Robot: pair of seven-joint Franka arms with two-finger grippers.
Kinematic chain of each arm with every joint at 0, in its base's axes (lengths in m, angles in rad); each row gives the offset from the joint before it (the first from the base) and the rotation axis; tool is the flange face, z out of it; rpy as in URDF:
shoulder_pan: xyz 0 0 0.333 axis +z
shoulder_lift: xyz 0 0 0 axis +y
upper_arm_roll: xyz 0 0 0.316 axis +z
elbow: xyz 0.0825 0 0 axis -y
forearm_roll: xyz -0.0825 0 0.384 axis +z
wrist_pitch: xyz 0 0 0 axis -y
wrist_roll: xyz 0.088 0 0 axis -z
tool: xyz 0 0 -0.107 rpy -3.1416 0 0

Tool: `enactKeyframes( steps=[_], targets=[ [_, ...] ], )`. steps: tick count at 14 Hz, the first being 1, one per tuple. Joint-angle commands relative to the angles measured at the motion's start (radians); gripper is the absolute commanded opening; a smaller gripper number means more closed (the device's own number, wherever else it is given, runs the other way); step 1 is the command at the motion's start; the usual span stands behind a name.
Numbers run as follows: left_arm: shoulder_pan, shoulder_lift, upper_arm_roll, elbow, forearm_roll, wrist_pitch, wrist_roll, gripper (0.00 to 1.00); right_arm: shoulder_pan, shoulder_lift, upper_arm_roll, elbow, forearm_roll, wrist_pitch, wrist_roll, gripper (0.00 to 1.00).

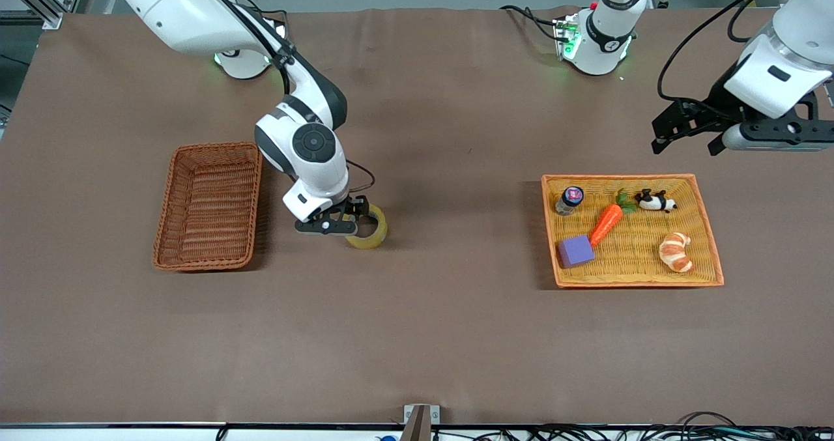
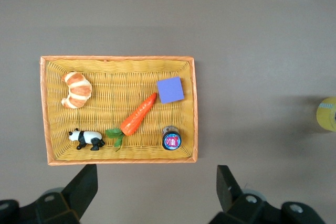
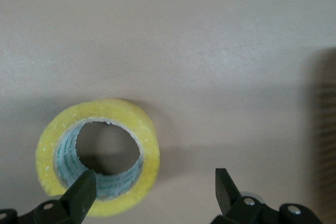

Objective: Move tape to another basket
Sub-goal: 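Close the right gripper on the rim of the tape roll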

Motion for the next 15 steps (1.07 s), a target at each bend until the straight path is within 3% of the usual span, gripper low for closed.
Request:
enactKeyframes(
  steps=[1,7,13,15],
  targets=[
    [-0.01,0.003,0.019,-0.016,0.002,0.018,0.008,1.0,-0.005,0.057,0.014,0.009,-0.067,0.05,0.024,1.0],
    [-0.008,0.029,0.043,-0.006,0.053,0.017,0.016,1.0,-0.007,0.098,0.013,0.009,-0.159,0.066,0.025,1.0],
    [-0.005,0.061,0.039,0.027,0.06,0.009,0.001,1.0,-0.021,0.118,0.01,0.004,-0.166,0.11,0.03,1.0],
    [-0.01,0.061,0.037,0.024,0.061,0.009,-0.002,1.0,-0.024,0.12,0.01,0.005,-0.166,0.112,0.03,0.92]
  ],
)
